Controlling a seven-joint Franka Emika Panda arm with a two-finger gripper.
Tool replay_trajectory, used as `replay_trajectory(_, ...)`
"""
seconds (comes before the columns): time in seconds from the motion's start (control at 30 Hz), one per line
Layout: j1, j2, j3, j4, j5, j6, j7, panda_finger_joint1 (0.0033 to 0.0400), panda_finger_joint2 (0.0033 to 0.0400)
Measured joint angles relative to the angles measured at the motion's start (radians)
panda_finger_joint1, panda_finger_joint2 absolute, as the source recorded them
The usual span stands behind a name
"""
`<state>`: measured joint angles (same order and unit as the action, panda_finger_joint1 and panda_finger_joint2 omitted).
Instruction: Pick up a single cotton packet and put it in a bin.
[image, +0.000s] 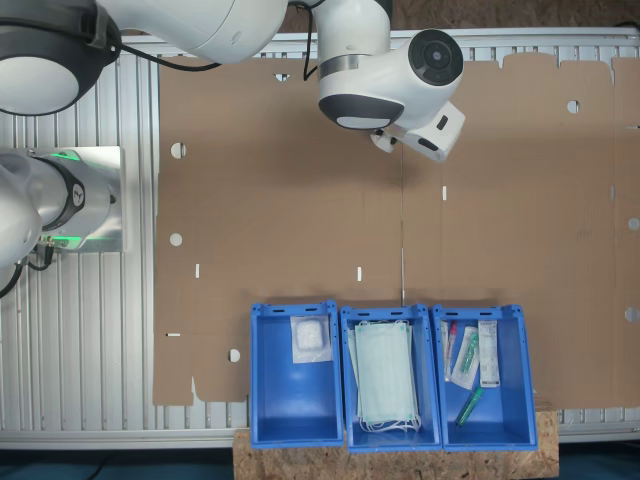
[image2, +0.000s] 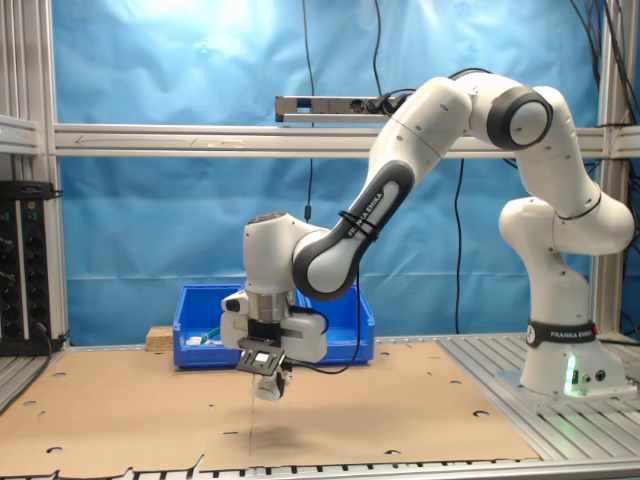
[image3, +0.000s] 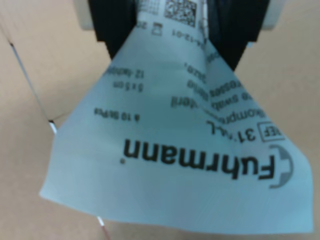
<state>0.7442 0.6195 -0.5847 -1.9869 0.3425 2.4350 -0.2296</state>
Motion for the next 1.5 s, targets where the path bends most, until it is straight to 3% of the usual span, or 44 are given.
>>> replay_trajectory(0.43,0.000,-0.172,-0.013,-0.002,0.000,-0.046,0.000,0.0087,0.0087)
replay_trajectory(0.7,0.000,-0.261,-0.027,-0.030,-0.007,-0.092,-0.008,0.0087,0.0087)
replay_trajectory(0.9,0.001,-0.335,-0.059,-0.075,-0.020,-0.152,-0.049,0.0087,0.0087)
replay_trajectory(1.0,0.001,-0.386,-0.091,-0.115,-0.038,-0.195,-0.090,0.0087,0.0087)
replay_trajectory(1.23,0.000,-0.489,-0.160,-0.197,-0.137,-0.254,-0.170,0.0087,0.0087)
replay_trajectory(1.5,-0.006,-0.616,-0.225,-0.277,-0.316,-0.297,-0.260,0.0087,0.0087)
